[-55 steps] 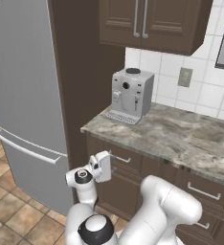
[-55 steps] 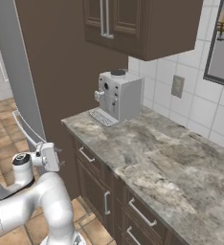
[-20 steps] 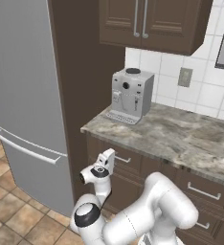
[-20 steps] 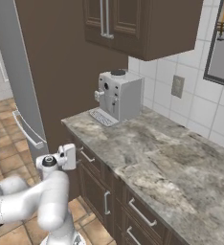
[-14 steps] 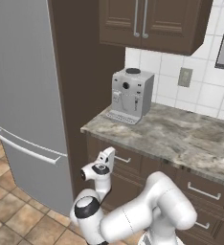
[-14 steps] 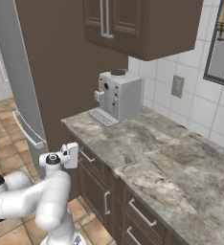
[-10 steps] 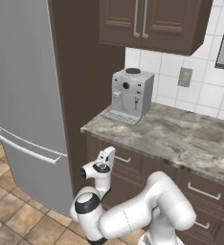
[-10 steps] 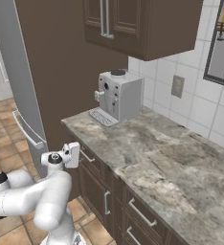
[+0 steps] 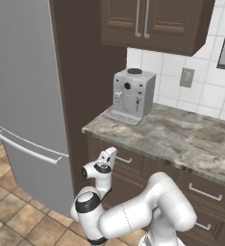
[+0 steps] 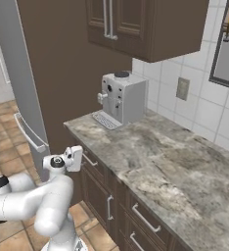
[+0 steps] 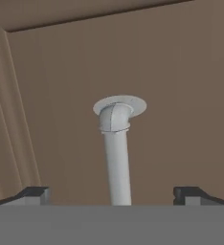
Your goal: Take a straw from the drawer in front and place it inside the glass cup on the dining counter.
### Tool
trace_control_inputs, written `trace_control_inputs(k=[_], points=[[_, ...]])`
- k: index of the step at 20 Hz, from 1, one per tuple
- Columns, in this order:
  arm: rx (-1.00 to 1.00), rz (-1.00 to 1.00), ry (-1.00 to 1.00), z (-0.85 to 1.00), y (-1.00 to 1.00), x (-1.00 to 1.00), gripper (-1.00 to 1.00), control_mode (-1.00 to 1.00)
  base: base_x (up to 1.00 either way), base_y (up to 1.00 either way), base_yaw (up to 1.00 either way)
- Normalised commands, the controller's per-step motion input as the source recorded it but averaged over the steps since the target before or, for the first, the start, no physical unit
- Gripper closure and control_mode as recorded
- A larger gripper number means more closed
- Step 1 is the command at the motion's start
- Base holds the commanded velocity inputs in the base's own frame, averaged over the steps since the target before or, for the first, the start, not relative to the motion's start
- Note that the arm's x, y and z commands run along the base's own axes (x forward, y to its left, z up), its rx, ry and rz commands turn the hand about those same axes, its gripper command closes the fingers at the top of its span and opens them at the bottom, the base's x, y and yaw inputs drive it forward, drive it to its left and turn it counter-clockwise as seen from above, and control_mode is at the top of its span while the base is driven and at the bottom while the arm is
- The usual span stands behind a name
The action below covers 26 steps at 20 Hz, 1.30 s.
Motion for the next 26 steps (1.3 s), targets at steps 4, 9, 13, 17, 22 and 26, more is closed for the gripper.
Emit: trace_control_inputs(k=[4,9,13,17,22,26], points=[[-0.09,0.01,0.0,-0.51,0.0,0.21,1.0,-1.0,0.0,0.0,0.0],[-0.12,0.0,-0.03,-0.46,0.0,0.06,1.0,-1.0,0.0,0.0,0.0],[-0.14,0.0,-0.04,-0.42,0.0,0.0,1.0,-1.0,0.0,0.0,0.0],[-0.12,0.0,-0.03,-0.35,0.04,0.0,1.0,-1.0,0.0,0.0,0.0],[-0.09,0.0,-0.05,-0.18,0.19,-0.13,1.0,-1.0,0.0,0.0,0.0],[-0.05,0.0,-0.03,-0.08,0.38,-0.39,1.0,-1.0,0.0,0.0,0.0]])
